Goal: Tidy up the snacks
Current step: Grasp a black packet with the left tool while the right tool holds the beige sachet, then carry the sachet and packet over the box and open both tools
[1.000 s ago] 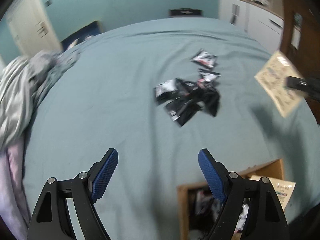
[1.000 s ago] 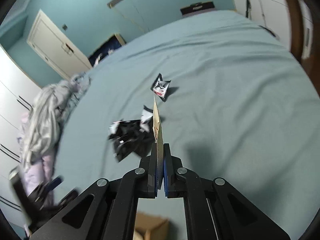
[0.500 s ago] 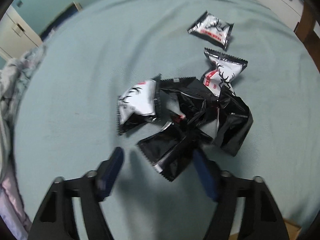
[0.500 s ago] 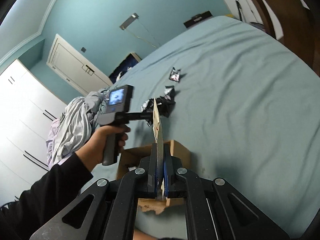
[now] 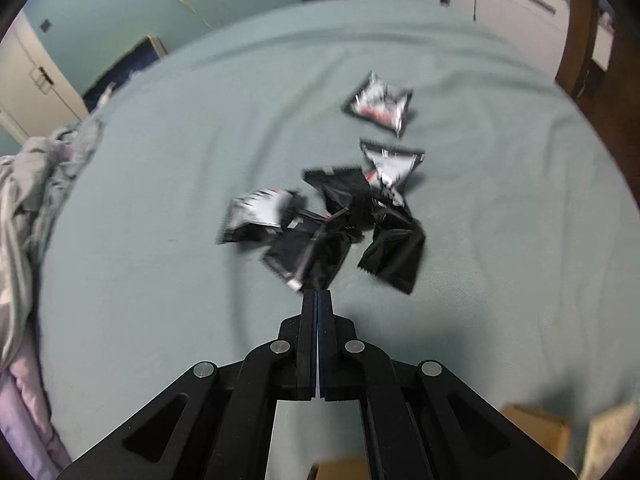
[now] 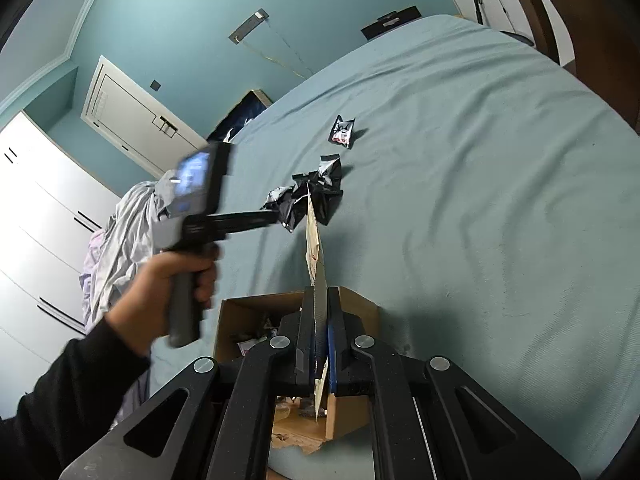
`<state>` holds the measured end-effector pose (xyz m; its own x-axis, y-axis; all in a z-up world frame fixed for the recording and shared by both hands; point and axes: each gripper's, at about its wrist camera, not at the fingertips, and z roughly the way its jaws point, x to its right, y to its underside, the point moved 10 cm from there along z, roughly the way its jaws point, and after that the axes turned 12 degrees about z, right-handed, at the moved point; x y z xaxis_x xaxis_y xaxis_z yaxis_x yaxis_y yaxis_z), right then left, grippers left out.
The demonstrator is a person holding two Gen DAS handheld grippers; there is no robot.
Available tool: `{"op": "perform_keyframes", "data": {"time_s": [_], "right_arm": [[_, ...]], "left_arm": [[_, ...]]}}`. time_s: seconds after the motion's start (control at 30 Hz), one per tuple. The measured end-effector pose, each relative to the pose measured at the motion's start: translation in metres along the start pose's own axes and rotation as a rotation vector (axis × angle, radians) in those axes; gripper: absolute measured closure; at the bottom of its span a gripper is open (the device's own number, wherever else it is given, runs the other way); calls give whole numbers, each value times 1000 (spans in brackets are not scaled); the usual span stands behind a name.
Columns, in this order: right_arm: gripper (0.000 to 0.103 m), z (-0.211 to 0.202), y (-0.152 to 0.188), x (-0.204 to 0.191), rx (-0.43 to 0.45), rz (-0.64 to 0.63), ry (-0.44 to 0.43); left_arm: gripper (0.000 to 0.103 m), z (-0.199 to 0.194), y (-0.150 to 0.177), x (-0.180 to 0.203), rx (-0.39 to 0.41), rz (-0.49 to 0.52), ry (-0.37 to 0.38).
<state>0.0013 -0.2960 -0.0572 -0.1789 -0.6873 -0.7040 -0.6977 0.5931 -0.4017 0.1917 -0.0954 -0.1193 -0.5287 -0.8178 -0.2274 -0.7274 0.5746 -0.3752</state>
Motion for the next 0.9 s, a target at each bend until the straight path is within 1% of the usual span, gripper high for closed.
{"op": "perform_keyframes", "data": {"time_s": [0.13, 0.17, 0.23, 0.33, 0.43, 0.53, 0.57, 0.63, 0.67, 0.7, 0.73, 0.77, 0.8, 0.83, 0.87, 0.9], "right_arm": [[101, -2, 5, -8, 12, -43, 22], [101, -3, 6, -10, 14, -50, 28], [101, -3, 8, -13, 14, -58, 32], [101, -5, 10, -15, 12, -68, 41], [101, -5, 12, -15, 11, -80, 60], [101, -6, 13, -18, 10, -93, 72], [101, -5, 15, -18, 5, -97, 73], [101, -6, 16, -19, 1, -102, 78], [101, -6, 17, -20, -2, -106, 79], [101, -6, 18, -21, -4, -112, 77], [101, -6, 18, -23, -3, -121, 77], [101, -7, 19, -25, 2, -134, 78], [101, -7, 19, -26, 5, -146, 78], [101, -8, 20, -27, 7, -154, 75], [101, -7, 21, -29, 5, -161, 72], [101, -6, 22, -30, 2, -167, 72]], "left_arm": [[103, -58, 16, -3, 77, -29, 31], [103, -73, 17, -4, 97, -33, 52], [103, -96, 30, 1, 133, -45, 91], [103, -123, 55, 17, 176, -52, 177], [103, -134, 74, 37, 191, -46, 247], [103, -129, 94, 62, 202, -13, 290], [103, -121, 102, 73, 182, 7, 313], [103, -115, 109, 85, 159, 29, 337], [99, -114, 112, 86, 165, 37, 336], [86, -116, 112, 86, 173, 44, 328], [75, -117, 111, 83, 183, 46, 318], [45, -120, 110, 79, 206, 35, 301], [22, -124, 108, 74, 233, 21, 281], [18, -129, 106, 67, 269, 4, 257], [17, -132, 105, 60, 297, -12, 229], [17, -132, 105, 56, 296, -17, 212]]}}
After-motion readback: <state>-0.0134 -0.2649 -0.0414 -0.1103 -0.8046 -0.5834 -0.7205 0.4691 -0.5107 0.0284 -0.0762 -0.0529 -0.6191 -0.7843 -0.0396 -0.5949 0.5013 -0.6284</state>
